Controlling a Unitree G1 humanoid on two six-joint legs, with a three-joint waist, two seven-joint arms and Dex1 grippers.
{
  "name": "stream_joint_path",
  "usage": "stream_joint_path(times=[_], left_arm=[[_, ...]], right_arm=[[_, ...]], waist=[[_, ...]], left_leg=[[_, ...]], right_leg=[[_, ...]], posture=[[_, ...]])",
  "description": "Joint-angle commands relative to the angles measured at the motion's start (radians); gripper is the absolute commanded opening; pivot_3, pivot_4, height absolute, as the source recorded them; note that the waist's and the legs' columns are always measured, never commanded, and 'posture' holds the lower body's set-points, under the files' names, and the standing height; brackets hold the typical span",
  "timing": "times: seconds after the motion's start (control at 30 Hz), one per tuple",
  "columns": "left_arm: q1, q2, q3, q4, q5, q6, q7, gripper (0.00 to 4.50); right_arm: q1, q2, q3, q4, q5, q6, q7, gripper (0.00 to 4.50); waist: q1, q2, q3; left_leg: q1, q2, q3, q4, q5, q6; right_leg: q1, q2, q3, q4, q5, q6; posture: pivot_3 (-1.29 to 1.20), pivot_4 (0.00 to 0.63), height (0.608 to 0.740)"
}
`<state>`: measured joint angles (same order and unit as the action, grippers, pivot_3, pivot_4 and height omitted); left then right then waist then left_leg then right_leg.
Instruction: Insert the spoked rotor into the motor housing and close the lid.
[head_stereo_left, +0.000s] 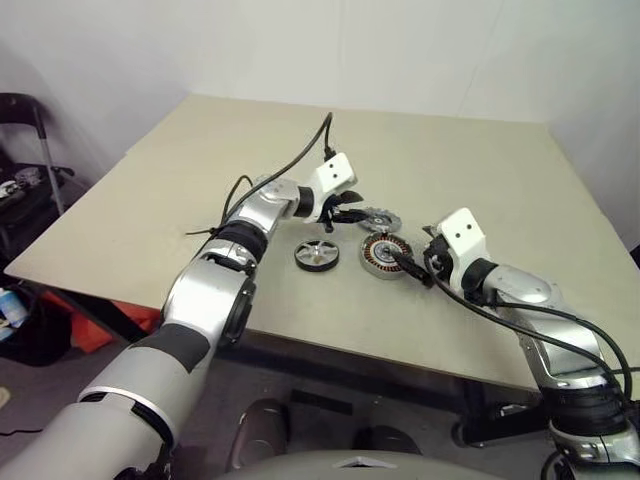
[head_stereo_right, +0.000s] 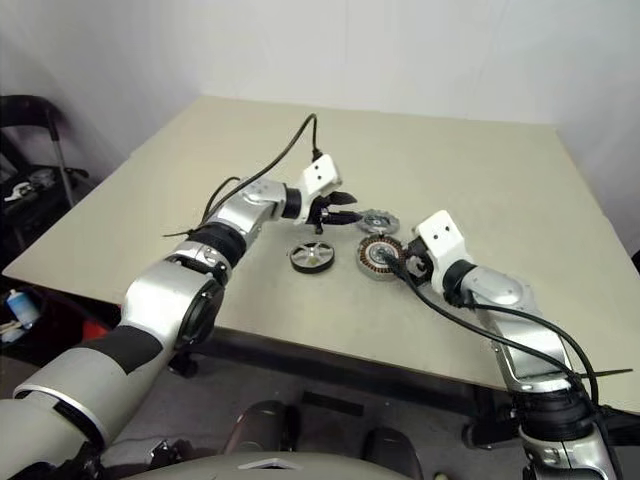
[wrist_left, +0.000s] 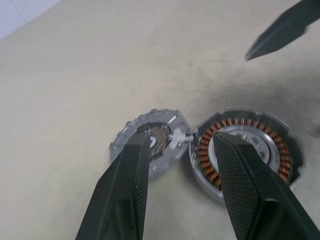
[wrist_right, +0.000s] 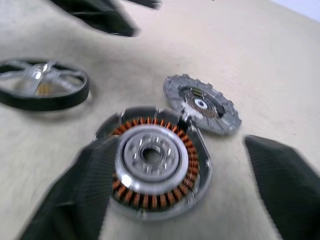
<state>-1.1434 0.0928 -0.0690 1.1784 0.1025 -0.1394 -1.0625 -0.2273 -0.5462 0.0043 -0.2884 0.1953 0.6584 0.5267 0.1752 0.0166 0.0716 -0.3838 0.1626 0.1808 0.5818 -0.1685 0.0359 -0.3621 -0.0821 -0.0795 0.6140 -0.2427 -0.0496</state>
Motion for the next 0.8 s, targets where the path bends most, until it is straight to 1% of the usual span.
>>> stream_joint_path(times=[0.03, 0.13, 0.2, 0.3, 0.33, 0.4, 0.47, 0.5, 0.53, 0.8], left_arm=[[0.075, 0.03, 0.003, -0.156, -0.048, 0.028, -0.048, 2.13], [0.208, 0.062, -0.01, -0.339, -0.074, 0.106, -0.065, 2.13], [0.278, 0.079, -0.015, -0.45, -0.09, 0.166, -0.058, 2.13], [0.331, 0.092, -0.021, -0.552, -0.104, 0.23, -0.032, 2.13], [0.343, 0.096, -0.022, -0.574, -0.108, 0.247, -0.022, 2.13], [0.36, 0.102, -0.025, -0.608, -0.115, 0.272, -0.008, 2.13], [0.371, 0.105, -0.032, -0.63, -0.12, 0.287, 0.001, 2.13], [0.375, 0.106, -0.036, -0.638, -0.122, 0.292, 0.005, 2.13], [0.378, 0.107, -0.039, -0.643, -0.124, 0.297, 0.01, 2.13], [0.374, 0.113, -0.062, -0.636, -0.133, 0.298, 0.027, 2.13]], right_arm=[[-0.062, 0.016, 0.016, 0.081, -0.015, -0.057, 0.007, 2.8], [-0.108, 0.031, 0.057, 0.166, -0.039, -0.086, 0.019, 1.78], [-0.127, 0.037, 0.071, 0.191, -0.045, -0.095, 0.029, 1.78], [-0.14, 0.038, 0.076, 0.204, -0.044, -0.104, 0.045, 1.78], [-0.142, 0.035, 0.081, 0.202, -0.041, -0.111, 0.058, 1.62], [-0.149, 0.035, 0.086, 0.204, -0.043, -0.116, 0.065, 1.15], [-0.157, 0.035, 0.087, 0.212, -0.05, -0.121, 0.066, 0.53], [-0.161, 0.036, 0.086, 0.21, -0.05, -0.121, 0.068, 0.1], [-0.166, 0.039, 0.083, 0.206, -0.046, -0.121, 0.069, 0.04], [-0.174, 0.045, 0.084, 0.222, -0.063, -0.125, 0.057, 0.04]], waist=[[0.0, 0.0, 0.0], [0.0, 0.0, 0.0], [0.0, 0.0, 0.0], [0.001, 0.0, 0.0], [0.001, 0.0, 0.0], [0.0, 0.0, 0.0], [-0.001, 0.0, 0.0], [-0.002, 0.0, 0.0], [-0.003, 0.0, 0.0], [-0.012, 0.0, 0.0]], left_leg=[[-0.001, 0.0, 0.0, 0.0, 0.0, 0.0], [-0.002, 0.0, 0.0, 0.001, 0.0, 0.0], [-0.003, 0.0, 0.001, 0.001, 0.0, 0.0], [-0.004, 0.0, 0.001, 0.001, 0.0, -0.001], [-0.004, 0.0, 0.001, 0.001, 0.001, -0.001], [-0.003, 0.0, 0.001, 0.001, 0.001, -0.002], [-0.002, 0.0, 0.001, 0.001, 0.001, -0.002], [-0.001, 0.0, 0.001, 0.001, 0.001, -0.002], [-0.001, 0.0, 0.001, 0.001, 0.002, -0.003], [-0.003, 0.0, 0.001, 0.0, 0.002, -0.003]], right_leg=[[-0.001, 0.0, 0.0, 0.0, 0.0, 0.0], [-0.002, 0.0, 0.0, 0.002, 0.0, -0.001], [-0.003, -0.001, 0.0, 0.003, 0.0, -0.001], [-0.005, -0.001, 0.0, 0.004, -0.001, -0.002], [-0.005, -0.001, 0.0, 0.005, -0.001, -0.002], [-0.005, -0.001, 0.0, 0.005, -0.001, -0.001], [-0.004, -0.001, 0.0, 0.005, -0.001, -0.001], [-0.003, 0.0, 0.0, 0.005, -0.001, -0.001], [-0.004, 0.0, 0.0, 0.005, -0.001, -0.001], [-0.005, 0.0, 0.0, 0.004, -0.001, -0.001]], posture=[[0.0, 0.0, 0.74], [0.0, 0.0, 0.74], [0.0, 0.0, 0.74], [0.0, 0.0, 0.74], [0.0, 0.0, 0.74], [0.0, 0.0, 0.74], [0.0, 0.0, 0.74], [0.0, 0.0, 0.74], [0.0, 0.0, 0.74], [0.0, 0.0, 0.74]])
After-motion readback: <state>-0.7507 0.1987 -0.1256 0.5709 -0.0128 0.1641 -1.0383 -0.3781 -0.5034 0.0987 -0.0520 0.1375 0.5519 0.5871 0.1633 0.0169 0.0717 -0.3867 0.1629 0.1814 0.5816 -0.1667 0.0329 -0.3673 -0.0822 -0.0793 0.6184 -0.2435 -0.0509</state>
